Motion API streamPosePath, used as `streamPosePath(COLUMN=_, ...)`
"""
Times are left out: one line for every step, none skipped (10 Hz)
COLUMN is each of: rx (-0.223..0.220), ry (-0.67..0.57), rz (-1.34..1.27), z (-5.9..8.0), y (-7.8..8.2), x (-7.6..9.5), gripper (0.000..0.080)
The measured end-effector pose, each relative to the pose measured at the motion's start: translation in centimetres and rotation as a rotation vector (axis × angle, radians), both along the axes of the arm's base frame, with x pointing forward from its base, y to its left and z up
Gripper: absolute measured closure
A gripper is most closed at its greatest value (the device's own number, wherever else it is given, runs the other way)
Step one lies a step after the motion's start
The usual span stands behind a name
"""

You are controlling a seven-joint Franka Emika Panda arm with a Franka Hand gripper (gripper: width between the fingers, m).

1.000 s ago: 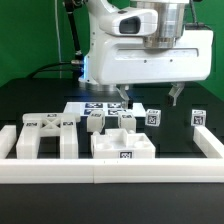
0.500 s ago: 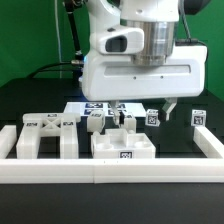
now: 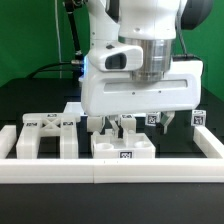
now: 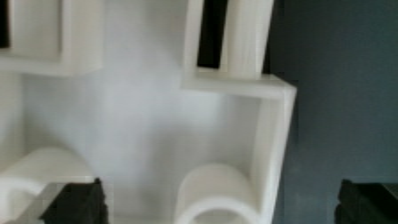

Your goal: Assemble chair

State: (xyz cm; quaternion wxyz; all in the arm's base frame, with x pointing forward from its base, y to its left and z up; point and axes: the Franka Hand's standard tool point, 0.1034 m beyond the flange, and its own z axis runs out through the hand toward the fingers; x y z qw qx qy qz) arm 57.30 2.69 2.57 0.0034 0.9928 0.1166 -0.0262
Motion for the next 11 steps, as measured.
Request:
streamPosePath(rx=0.000, ry=0.004, rz=0.002, z=-0.5, y=0.1, x=-0.2, gripper=0.0149)
streamPosePath(rx=0.000, ry=0.005, rz=0.004, z=-1.1, y=0.2, x=-0.3, gripper=0.0149)
streamPosePath(rx=0.000, ry=0.005, rz=0.005, z=-1.4, y=0.3, x=-0.4, gripper=0.0149)
streamPosePath(rx=0.000, ry=0.008, rz=0.006, z=-1.6, y=0.3, x=-0.5, gripper=0.0158)
streamPosePath(rx=0.000, ry=0.007, rz=0.006, z=-1.5, y=0.3, x=-0.5, gripper=0.0158)
streamPosePath(rx=0.000, ry=0.008, rz=0.007, z=-1.6, y=0.3, x=-0.5, gripper=0.0326)
streamPosePath(rx=0.000, ry=0.008, rz=0.007, z=-1.6, y=0.3, x=-0.5, gripper=0.0503)
streamPosePath(rx=0.000, ry=0.008, rz=0.007, z=-1.6, y=0.3, x=-0.5, gripper=0.0503)
streamPosePath(rx=0.000, ry=0.008, rz=0.007, z=-1.6, y=0.3, x=-0.5, gripper=0.0672)
streamPosePath(rx=0.000, ry=0.008, rz=0.007, z=-1.6, y=0.3, x=-0.5, gripper=0.0672)
streamPosePath(rx=0.000, ry=0.008, rz=0.008, z=-1.6, y=0.3, x=-0.5, gripper=0.0765)
